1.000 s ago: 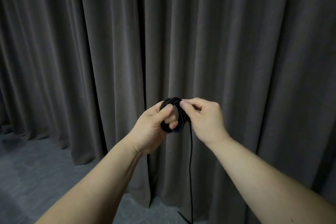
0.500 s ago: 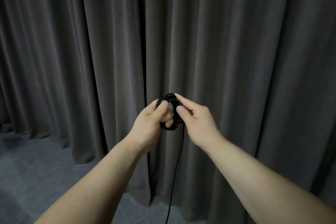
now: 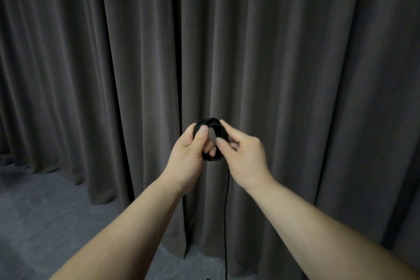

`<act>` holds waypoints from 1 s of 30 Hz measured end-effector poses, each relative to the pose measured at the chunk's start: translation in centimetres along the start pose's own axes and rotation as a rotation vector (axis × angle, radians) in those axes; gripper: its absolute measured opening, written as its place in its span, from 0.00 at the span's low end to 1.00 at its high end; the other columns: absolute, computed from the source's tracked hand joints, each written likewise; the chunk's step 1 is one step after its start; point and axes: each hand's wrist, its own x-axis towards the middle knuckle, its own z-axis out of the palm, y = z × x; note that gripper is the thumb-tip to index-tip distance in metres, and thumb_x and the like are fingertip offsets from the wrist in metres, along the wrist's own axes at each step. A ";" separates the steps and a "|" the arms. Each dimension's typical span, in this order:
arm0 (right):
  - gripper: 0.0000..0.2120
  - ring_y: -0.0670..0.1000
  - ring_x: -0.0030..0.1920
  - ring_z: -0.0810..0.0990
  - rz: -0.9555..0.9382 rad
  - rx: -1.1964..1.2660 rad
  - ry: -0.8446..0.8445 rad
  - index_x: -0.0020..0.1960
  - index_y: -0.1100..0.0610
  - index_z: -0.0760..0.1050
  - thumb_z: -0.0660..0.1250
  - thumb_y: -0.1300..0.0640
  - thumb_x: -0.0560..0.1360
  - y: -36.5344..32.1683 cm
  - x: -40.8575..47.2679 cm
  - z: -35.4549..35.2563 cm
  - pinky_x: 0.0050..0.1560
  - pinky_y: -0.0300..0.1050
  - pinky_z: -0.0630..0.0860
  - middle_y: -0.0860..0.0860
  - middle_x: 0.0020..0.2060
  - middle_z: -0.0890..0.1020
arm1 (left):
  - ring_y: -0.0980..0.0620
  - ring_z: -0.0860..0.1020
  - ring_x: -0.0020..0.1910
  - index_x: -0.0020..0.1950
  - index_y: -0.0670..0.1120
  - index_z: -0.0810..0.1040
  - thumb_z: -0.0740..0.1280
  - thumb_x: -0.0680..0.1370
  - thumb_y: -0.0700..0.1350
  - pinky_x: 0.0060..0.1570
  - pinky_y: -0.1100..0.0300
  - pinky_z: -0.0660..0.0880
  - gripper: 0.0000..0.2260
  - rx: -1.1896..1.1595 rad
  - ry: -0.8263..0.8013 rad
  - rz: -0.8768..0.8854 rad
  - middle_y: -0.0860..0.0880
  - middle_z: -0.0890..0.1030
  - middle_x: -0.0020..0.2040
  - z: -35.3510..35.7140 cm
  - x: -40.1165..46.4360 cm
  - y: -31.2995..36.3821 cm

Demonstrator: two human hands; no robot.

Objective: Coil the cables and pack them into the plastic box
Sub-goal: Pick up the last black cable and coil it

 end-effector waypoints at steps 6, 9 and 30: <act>0.14 0.44 0.49 0.83 -0.008 0.025 0.085 0.60 0.56 0.80 0.67 0.63 0.75 -1.0 0.9 -0.4 0.57 0.40 0.77 0.50 0.50 0.85 | 0.54 0.76 0.38 0.48 0.41 0.73 0.63 0.77 0.46 0.46 0.57 0.76 0.08 -0.094 -0.132 -0.049 0.50 0.75 0.35 0.0 -0.1 1.0; 0.13 0.45 0.48 0.83 -0.015 0.029 0.087 0.59 0.57 0.81 0.67 0.63 0.75 -1.2 1.2 -0.5 0.56 0.40 0.78 0.50 0.48 0.85 | 0.55 0.76 0.40 0.45 0.43 0.72 0.63 0.76 0.45 0.48 0.56 0.77 0.05 -0.116 -0.195 -0.075 0.50 0.74 0.36 -0.4 -0.1 1.7; 0.06 0.49 0.40 0.80 -0.007 -0.481 -0.198 0.47 0.48 0.79 0.64 0.55 0.77 0.0 -1.7 -0.5 0.43 0.44 0.76 0.46 0.35 0.82 | 0.56 0.65 0.27 0.39 0.49 0.66 0.57 0.83 0.44 0.48 0.51 0.69 0.12 -0.148 0.467 -0.088 0.54 0.64 0.26 -3.5 2.0 2.4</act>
